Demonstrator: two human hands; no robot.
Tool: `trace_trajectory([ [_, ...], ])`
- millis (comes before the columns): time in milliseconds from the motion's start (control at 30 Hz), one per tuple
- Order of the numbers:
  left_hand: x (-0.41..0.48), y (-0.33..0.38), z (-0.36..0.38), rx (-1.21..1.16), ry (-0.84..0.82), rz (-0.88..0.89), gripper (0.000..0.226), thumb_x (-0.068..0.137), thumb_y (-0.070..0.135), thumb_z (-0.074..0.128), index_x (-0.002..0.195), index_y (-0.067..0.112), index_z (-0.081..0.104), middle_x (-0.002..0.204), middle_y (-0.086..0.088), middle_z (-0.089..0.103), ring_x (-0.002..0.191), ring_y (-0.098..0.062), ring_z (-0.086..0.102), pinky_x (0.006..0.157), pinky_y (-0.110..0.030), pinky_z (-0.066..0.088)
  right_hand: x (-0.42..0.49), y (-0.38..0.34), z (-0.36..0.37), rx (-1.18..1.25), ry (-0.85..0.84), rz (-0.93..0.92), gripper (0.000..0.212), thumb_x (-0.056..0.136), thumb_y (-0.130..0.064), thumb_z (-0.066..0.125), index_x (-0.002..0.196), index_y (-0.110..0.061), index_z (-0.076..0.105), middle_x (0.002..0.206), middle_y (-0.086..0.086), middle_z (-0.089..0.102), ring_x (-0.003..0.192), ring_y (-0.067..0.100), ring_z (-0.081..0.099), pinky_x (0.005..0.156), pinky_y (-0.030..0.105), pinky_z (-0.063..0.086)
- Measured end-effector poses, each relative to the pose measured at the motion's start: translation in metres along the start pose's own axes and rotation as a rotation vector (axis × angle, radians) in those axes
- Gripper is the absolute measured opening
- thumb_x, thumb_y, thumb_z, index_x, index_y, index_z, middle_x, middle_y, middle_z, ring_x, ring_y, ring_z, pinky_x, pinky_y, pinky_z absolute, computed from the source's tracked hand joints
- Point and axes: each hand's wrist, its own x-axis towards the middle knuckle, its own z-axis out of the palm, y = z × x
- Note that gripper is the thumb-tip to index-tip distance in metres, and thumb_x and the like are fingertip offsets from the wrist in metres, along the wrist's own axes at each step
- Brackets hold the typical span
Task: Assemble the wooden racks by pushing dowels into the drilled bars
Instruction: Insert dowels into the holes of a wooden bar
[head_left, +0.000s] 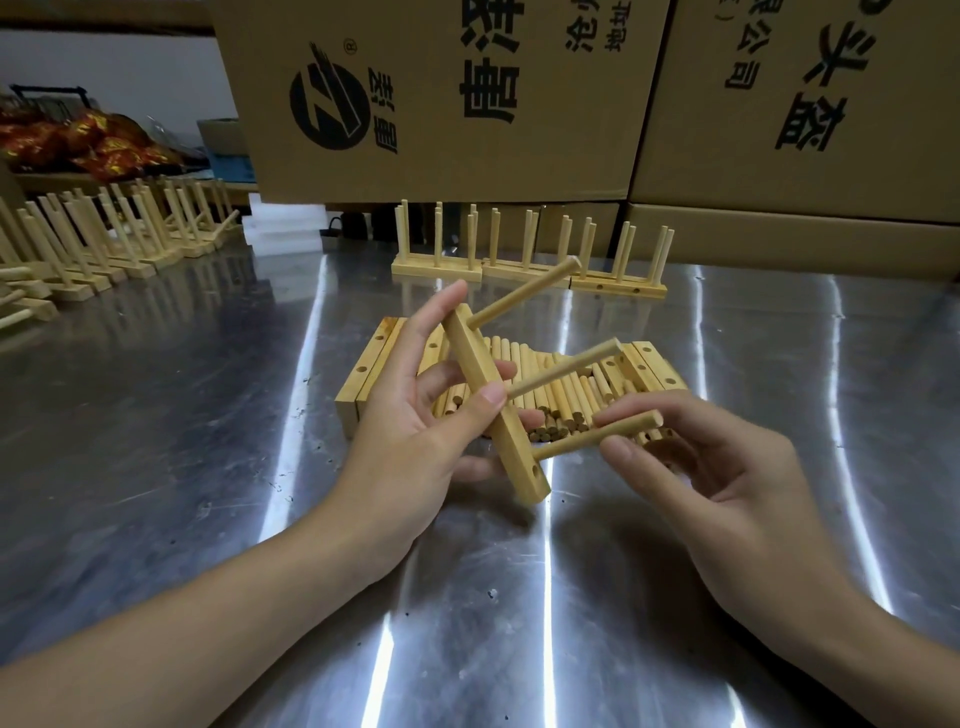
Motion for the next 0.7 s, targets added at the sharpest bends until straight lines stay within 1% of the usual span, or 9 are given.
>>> trace_trajectory([
  [100,-0.001,0.000,0.000,0.002,0.001,-0.001,0.070,0.101,0.008,0.065,0.149,0.055,0.046,0.125,-0.009,0.073,0.102,-0.038,0.078,0.065,-0.044,0.066,-0.001,0.000,0.003,0.088,-0.052,-0.012,0.011,0.104,-0.025,0.063,0.113,-0.021,0.068,0.114,0.002,0.078,0.110,0.020,0.074,0.091,0.023,0.054],
  [133,0.000,0.001,-0.001,0.000,0.006,-0.003,0.071,0.101,0.008,0.064,0.150,0.055,0.045,0.125,-0.009,0.073,0.103,-0.037,0.078,0.064,-0.043,0.066,-0.001,0.001,0.003,0.057,-0.076,-0.026,0.010,0.106,-0.026,0.062,0.114,-0.022,0.066,0.113,0.001,0.078,0.110,0.021,0.074,0.092,0.025,0.054],
  [200,0.000,0.001,-0.001,0.002,0.022,-0.004,0.072,0.102,0.007,0.063,0.151,0.056,0.043,0.126,-0.006,0.074,0.104,-0.036,0.078,0.060,-0.041,0.065,-0.001,0.005,0.002,-0.180,-0.138,-0.094,0.015,0.108,-0.033,0.057,0.121,-0.031,0.065,0.108,-0.007,0.072,0.104,0.017,0.071,0.088,0.025,0.051],
  [300,0.001,0.001,-0.002,0.015,0.028,0.000,0.073,0.103,0.006,0.062,0.149,0.060,0.043,0.127,-0.003,0.074,0.105,-0.034,0.078,0.060,-0.044,0.065,-0.002,0.012,-0.002,-0.528,-0.247,-0.187,0.031,0.111,-0.039,0.048,0.139,-0.042,0.059,0.101,-0.020,0.052,0.091,0.006,0.059,0.077,0.016,0.043],
  [333,0.000,0.001,-0.002,0.020,0.022,0.000,0.073,0.103,0.007,0.062,0.149,0.060,0.043,0.128,-0.003,0.073,0.105,-0.034,0.078,0.060,-0.045,0.065,-0.002,0.013,-0.003,-0.558,-0.272,-0.171,0.031,0.111,-0.040,0.048,0.140,-0.043,0.056,0.100,-0.022,0.053,0.089,0.004,0.059,0.075,0.015,0.043],
  [400,0.000,0.001,-0.002,0.031,0.007,-0.002,0.073,0.103,0.007,0.062,0.149,0.060,0.042,0.129,-0.003,0.073,0.106,-0.033,0.078,0.060,-0.045,0.065,0.000,0.014,-0.004,-0.528,-0.304,-0.109,0.024,0.108,-0.041,0.052,0.132,-0.042,0.054,0.099,-0.023,0.059,0.086,0.005,0.061,0.069,0.015,0.043],
  [467,0.000,0.001,-0.002,0.049,-0.008,-0.001,0.073,0.103,0.008,0.062,0.148,0.061,0.042,0.130,0.000,0.072,0.106,-0.032,0.078,0.060,-0.045,0.065,0.001,0.014,-0.006,-0.535,-0.347,-0.129,0.019,0.108,-0.041,0.055,0.126,-0.040,0.059,0.100,-0.022,0.061,0.088,0.004,0.062,0.072,0.018,0.046],
  [567,-0.001,0.002,-0.001,0.067,-0.025,0.003,0.073,0.103,0.008,0.063,0.148,0.062,0.043,0.129,0.001,0.072,0.106,-0.031,0.078,0.062,-0.047,0.066,0.002,0.013,-0.006,-0.626,-0.407,-0.147,0.030,0.108,-0.051,0.050,0.134,-0.044,0.065,0.097,-0.018,0.061,0.087,0.007,0.064,0.070,0.035,0.053],
  [700,-0.003,0.002,0.001,0.112,-0.053,0.022,0.075,0.104,0.006,0.063,0.150,0.060,0.041,0.129,0.000,0.071,0.105,-0.031,0.078,0.063,-0.051,0.066,0.002,0.009,-0.006,-0.686,-0.380,-0.153,0.034,0.108,-0.050,0.050,0.139,-0.045,0.065,0.089,-0.018,0.053,0.078,0.007,0.058,0.064,0.032,0.050],
])
